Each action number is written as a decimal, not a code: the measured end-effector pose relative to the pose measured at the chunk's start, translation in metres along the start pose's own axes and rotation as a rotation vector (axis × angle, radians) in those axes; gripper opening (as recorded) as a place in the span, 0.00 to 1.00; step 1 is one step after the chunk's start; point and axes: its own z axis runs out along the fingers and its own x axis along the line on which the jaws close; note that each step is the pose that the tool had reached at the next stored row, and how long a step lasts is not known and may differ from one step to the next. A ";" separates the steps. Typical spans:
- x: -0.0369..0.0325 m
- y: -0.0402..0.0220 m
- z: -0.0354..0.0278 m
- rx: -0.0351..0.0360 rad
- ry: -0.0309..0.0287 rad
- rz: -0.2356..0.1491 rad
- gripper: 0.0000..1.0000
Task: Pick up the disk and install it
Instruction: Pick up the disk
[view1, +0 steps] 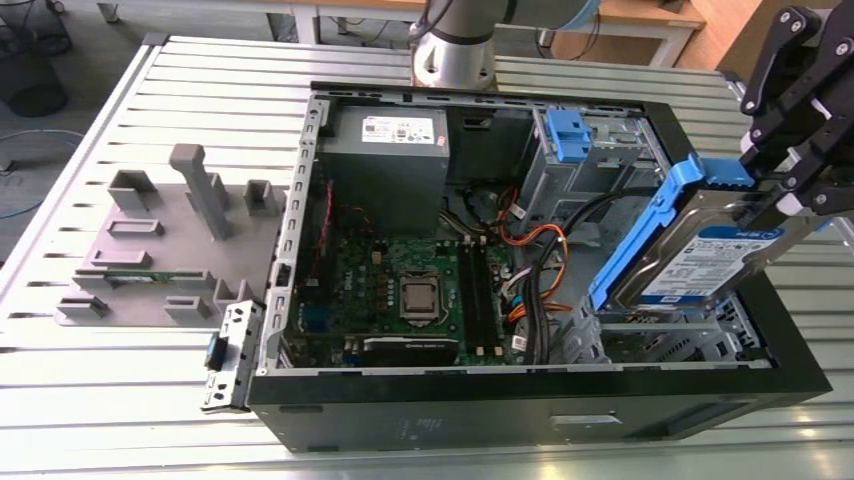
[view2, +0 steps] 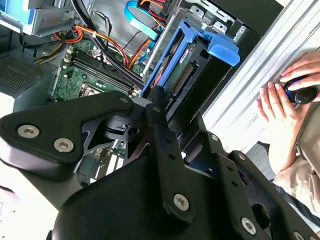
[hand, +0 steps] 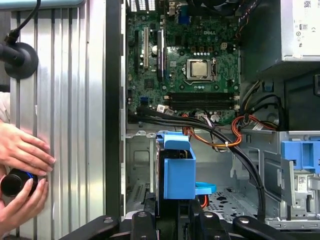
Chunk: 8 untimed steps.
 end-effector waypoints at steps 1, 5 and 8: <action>0.0000 -0.0004 0.0002 0.0000 0.0002 -0.010 0.35; 0.0000 -0.0023 0.0026 -0.0001 0.0004 -0.023 0.35; -0.0001 -0.0052 0.0042 -0.0002 0.0007 -0.022 0.35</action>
